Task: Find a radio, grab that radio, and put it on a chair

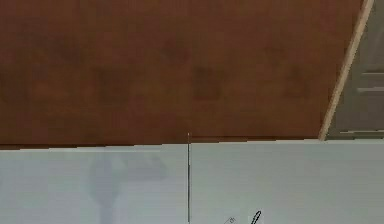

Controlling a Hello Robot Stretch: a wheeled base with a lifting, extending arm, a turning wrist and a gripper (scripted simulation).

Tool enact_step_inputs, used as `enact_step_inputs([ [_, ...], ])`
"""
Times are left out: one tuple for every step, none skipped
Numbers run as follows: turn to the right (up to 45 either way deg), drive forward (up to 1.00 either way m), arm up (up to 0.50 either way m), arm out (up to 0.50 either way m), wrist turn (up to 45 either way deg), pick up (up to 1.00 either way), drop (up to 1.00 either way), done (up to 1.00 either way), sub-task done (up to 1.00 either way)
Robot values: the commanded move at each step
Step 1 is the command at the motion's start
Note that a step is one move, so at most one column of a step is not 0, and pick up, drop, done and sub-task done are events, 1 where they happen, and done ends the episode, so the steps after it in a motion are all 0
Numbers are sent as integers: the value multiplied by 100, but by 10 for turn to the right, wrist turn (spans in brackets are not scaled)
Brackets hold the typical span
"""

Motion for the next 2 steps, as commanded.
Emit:
enact_step_inputs([
  [-450,0,0,0,0,0,0,0,0],
  [-30,0,0,0,0,0,0,0,0],
])
